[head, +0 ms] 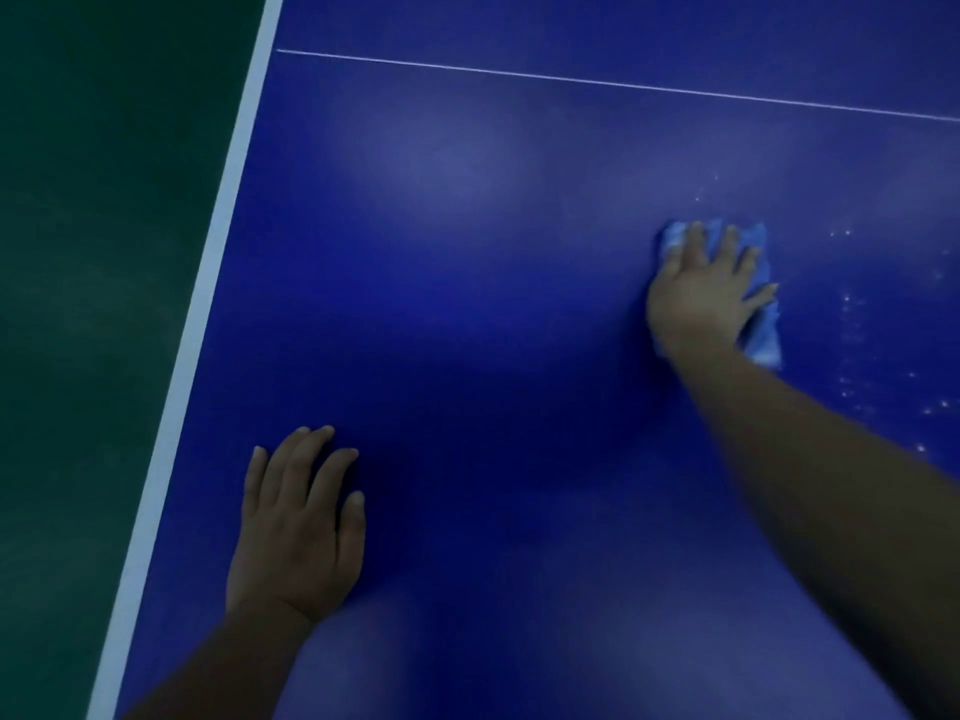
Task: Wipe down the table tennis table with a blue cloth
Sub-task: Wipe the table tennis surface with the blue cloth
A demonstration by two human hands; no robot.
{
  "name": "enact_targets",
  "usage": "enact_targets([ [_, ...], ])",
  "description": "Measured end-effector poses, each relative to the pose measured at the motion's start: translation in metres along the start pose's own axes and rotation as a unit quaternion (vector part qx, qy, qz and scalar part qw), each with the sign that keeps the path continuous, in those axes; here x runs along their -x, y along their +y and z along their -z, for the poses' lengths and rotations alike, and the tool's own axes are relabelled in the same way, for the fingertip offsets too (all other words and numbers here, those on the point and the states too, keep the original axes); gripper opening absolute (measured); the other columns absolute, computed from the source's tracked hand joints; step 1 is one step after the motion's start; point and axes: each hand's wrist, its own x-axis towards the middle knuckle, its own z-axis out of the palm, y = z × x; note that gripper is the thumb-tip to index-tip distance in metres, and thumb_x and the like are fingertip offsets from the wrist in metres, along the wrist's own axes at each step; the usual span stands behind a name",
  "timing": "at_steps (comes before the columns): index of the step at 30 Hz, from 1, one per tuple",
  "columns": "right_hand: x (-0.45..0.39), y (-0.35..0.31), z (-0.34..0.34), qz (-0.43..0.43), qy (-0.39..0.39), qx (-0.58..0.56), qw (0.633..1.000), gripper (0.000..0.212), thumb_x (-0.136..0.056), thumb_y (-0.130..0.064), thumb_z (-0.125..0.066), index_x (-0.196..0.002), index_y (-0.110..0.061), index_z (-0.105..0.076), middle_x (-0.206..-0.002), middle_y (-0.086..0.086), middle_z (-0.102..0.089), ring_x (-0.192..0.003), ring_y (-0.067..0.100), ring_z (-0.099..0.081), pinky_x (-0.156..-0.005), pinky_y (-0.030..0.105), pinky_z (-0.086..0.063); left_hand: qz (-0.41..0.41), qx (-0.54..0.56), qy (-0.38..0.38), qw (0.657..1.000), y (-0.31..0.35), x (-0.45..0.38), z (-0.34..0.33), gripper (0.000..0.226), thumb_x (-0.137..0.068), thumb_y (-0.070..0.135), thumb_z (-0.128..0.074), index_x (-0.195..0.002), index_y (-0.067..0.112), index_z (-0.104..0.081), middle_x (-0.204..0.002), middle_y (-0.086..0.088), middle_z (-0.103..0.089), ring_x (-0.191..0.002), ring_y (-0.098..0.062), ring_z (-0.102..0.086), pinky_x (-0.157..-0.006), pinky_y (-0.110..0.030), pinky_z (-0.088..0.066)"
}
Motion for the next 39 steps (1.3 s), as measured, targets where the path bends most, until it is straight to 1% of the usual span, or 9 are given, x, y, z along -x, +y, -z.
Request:
enact_targets([
  [5,0.079,-0.019,-0.025,0.371,-0.047,0.043,0.926,0.051,-0.103,-0.041,-0.025,-0.151,-0.029,-0.038,-0.162,0.003,-0.026,-0.15,0.032,-0.017,-0.116,0.061,-0.006,0.005,-0.016,0.003,1.0,0.004,-0.002,0.0,0.05,-0.094,0.037,-0.035,-0.12,0.004,-0.061,-0.138,-0.015,-0.048,-0.136,-0.034,-0.037,-0.117,-0.057,-0.017],
  [11,-0.012,0.06,0.014,0.028,-0.015,0.015,0.999,0.053,-0.102,-0.045,-0.021,-0.153,-0.032,-0.031,-0.164,0.001,-0.018,-0.15,0.029,-0.011,-0.115,0.067,-0.009,0.025,0.017,0.057,0.998,0.02,-0.043,0.007,0.048,-0.091,0.035,-0.041,-0.118,0.0,-0.061,-0.133,-0.018,-0.052,-0.129,-0.038,-0.045,-0.118,-0.057,-0.019],
  [17,0.088,-0.059,-0.027,0.281,0.014,0.03,0.959,0.057,-0.089,-0.035,-0.034,-0.142,-0.024,-0.052,-0.155,0.012,-0.04,-0.143,0.041,-0.032,-0.11,0.071,-0.016,0.073,0.052,0.1,0.991,0.045,-0.166,0.009,0.048,-0.092,0.033,-0.041,-0.127,0.003,-0.057,-0.144,-0.016,-0.047,-0.139,-0.034,-0.037,-0.121,-0.054,-0.012],
  [21,0.062,-0.131,-0.042,0.412,-0.032,-0.013,0.91,0.049,-0.099,-0.037,-0.034,-0.147,-0.03,-0.041,-0.161,0.004,-0.028,-0.15,0.033,-0.015,-0.117,0.063,-0.001,0.108,0.048,0.1,0.988,0.054,-0.195,-0.005,0.053,-0.093,0.033,-0.04,-0.135,0.002,-0.051,-0.151,-0.016,-0.04,-0.144,-0.033,-0.028,-0.122,-0.052,-0.005],
  [23,-0.003,-0.122,-0.035,0.368,-0.022,0.04,0.929,0.05,-0.1,-0.034,-0.032,-0.15,-0.031,-0.036,-0.163,0.005,-0.023,-0.15,0.032,-0.014,-0.116,0.065,-0.006,0.11,0.039,0.095,0.989,0.051,-0.196,-0.012,0.055,-0.095,0.036,-0.037,-0.139,0.004,-0.047,-0.153,-0.015,-0.035,-0.146,-0.03,-0.023,-0.123,-0.049,-0.001],
  [29,-0.135,-0.01,0.016,-0.031,0.028,-0.019,0.999,0.047,-0.105,-0.04,-0.026,-0.15,-0.029,-0.036,-0.162,0.005,-0.022,-0.15,0.03,-0.014,-0.114,0.068,-0.01,0.116,0.031,0.059,0.991,0.05,-0.2,-0.013,0.057,-0.096,0.042,-0.028,-0.141,0.01,-0.046,-0.156,-0.009,-0.03,-0.149,-0.023,-0.015,-0.123,-0.049,0.001],
  [31,-0.109,-0.024,0.005,0.0,0.049,0.005,0.999,0.048,-0.104,-0.037,-0.031,-0.15,-0.028,-0.037,-0.162,0.008,-0.024,-0.149,0.034,-0.017,-0.113,0.069,-0.011,0.121,0.028,0.048,0.991,0.051,-0.2,-0.013,0.057,-0.096,0.04,-0.03,-0.141,0.01,-0.046,-0.157,-0.01,-0.029,-0.15,-0.023,-0.013,-0.123,-0.049,0.002],
  [36,-0.039,-0.076,-0.023,0.35,-0.032,0.042,0.935,0.053,-0.101,-0.043,-0.025,-0.151,-0.031,-0.038,-0.163,0.002,-0.025,-0.151,0.031,-0.017,-0.116,0.062,-0.007,0.129,0.016,0.03,0.991,0.052,-0.202,-0.012,0.057,-0.095,0.038,-0.031,-0.143,0.01,-0.044,-0.158,-0.01,-0.027,-0.15,-0.024,-0.011,-0.123,-0.048,0.003],
  [39,-0.083,-0.044,-0.007,0.185,0.0,0.051,0.981,0.05,-0.104,-0.043,-0.025,-0.152,-0.033,-0.036,-0.164,0.001,-0.021,-0.151,0.029,-0.014,-0.117,0.063,-0.008,0.128,0.011,0.032,0.991,0.054,-0.203,-0.012,0.059,-0.095,0.04,-0.028,-0.142,0.009,-0.046,-0.157,-0.011,-0.029,-0.15,-0.026,-0.013,-0.122,-0.051,0.0],
])
